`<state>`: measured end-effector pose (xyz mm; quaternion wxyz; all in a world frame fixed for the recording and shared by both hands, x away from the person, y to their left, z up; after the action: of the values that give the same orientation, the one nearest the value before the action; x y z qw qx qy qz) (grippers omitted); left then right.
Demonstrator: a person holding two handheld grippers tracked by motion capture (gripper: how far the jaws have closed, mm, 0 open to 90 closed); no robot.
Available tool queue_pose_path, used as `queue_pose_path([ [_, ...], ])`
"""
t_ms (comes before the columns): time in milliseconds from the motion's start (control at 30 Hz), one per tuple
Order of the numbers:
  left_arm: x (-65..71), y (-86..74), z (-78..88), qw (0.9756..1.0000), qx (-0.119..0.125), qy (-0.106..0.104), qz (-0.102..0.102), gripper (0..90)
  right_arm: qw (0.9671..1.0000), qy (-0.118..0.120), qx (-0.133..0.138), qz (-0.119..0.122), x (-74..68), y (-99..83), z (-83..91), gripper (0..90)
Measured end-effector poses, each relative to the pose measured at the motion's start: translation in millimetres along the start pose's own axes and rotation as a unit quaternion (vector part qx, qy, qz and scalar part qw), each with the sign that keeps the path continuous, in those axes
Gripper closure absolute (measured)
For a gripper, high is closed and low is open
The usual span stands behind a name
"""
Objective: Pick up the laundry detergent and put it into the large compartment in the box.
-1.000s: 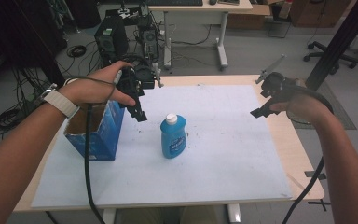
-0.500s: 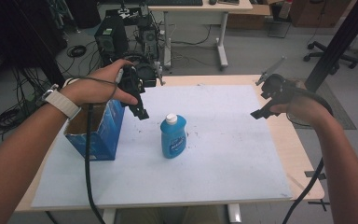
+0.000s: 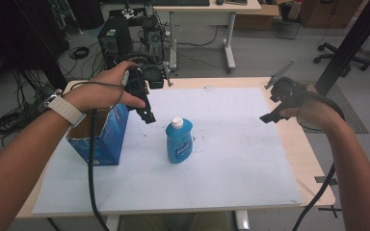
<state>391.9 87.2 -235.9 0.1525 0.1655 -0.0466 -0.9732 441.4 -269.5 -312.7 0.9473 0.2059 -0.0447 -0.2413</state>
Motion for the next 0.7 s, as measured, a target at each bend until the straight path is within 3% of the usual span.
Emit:
queue_pose_path([
  [233,2.6,1.3,5.5,0.9999,-0.005,-0.005,0.011,9.2,1.0,-0.002,0.0,-0.001,-0.3,-1.3,1.1,11.7],
  [700,2.9,6.8,13.4,0.9974,-0.012,-0.008,0.071,8.1,1.0,-0.004,0.002,0.001,-0.4,1.4,1.5,11.7],
])
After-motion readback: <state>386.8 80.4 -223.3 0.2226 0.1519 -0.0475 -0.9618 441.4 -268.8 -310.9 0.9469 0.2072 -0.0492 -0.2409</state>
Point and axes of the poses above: each handheld gripper's, and its own axes: z roughly backward along the jaws, y roughly out of its top, x roughly to its right, the point moved 6 cm from there along -z, roughly forward along the jaws, and after that the axes turned 10 degrees about y, right-handed, at the moved point
